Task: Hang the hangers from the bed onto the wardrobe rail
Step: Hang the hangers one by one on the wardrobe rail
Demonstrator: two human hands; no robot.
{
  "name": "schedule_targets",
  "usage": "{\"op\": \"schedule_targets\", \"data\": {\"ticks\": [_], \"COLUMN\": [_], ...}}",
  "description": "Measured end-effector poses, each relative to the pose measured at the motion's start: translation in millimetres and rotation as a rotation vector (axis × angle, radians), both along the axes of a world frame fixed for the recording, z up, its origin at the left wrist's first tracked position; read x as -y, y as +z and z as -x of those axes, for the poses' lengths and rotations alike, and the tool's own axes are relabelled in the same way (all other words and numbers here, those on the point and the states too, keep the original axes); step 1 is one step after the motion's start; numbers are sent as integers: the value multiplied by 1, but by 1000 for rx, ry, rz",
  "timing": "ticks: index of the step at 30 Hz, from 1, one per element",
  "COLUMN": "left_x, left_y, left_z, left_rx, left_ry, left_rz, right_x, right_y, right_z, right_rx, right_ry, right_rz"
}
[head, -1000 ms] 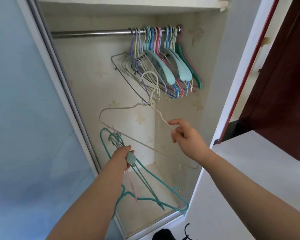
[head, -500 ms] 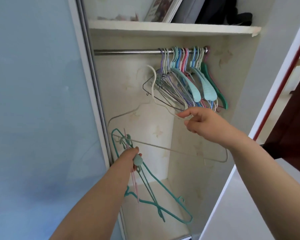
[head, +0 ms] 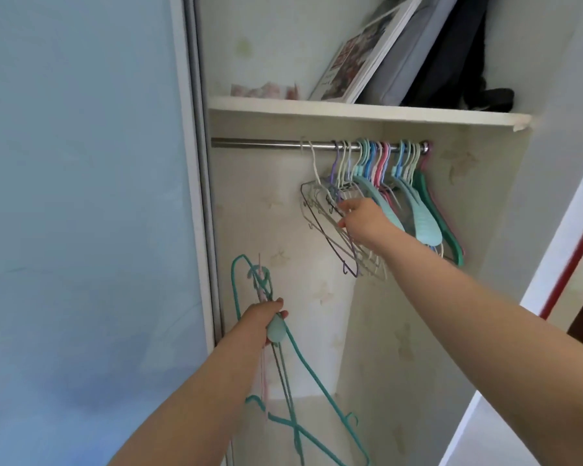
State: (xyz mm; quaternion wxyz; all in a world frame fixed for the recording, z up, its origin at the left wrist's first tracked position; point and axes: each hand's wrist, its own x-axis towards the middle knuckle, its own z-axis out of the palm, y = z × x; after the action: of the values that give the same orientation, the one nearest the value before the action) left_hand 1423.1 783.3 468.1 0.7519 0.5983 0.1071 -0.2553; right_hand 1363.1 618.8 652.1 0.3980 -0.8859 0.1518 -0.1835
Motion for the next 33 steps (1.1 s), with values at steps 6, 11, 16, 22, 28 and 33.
{"op": "schedule_targets", "data": {"ticks": [6, 11, 16, 22, 28, 33], "left_x": [3, -5, -5, -9, -14, -25], "left_y": [34, 53, 58, 58, 49, 38], "left_z": [2, 7, 17, 22, 27, 40], "left_rx": [69, 99, 171, 133, 92, 174], "left_ry": [-30, -37, -65, -60, -173, -284], "left_rz": [132, 128, 73, 142, 190, 170], "right_x": [12, 24, 51, 37, -14, 7], "right_y": [31, 15, -16, -82, -145, -169], "right_z": [-51, -69, -66, -22, 29, 18], "right_rx": [-34, -104, -56, 488, -88, -252], "right_ry": [31, -30, -133, -117, 394, 143], "right_rz": [-25, 23, 368, 645, 345, 402]}}
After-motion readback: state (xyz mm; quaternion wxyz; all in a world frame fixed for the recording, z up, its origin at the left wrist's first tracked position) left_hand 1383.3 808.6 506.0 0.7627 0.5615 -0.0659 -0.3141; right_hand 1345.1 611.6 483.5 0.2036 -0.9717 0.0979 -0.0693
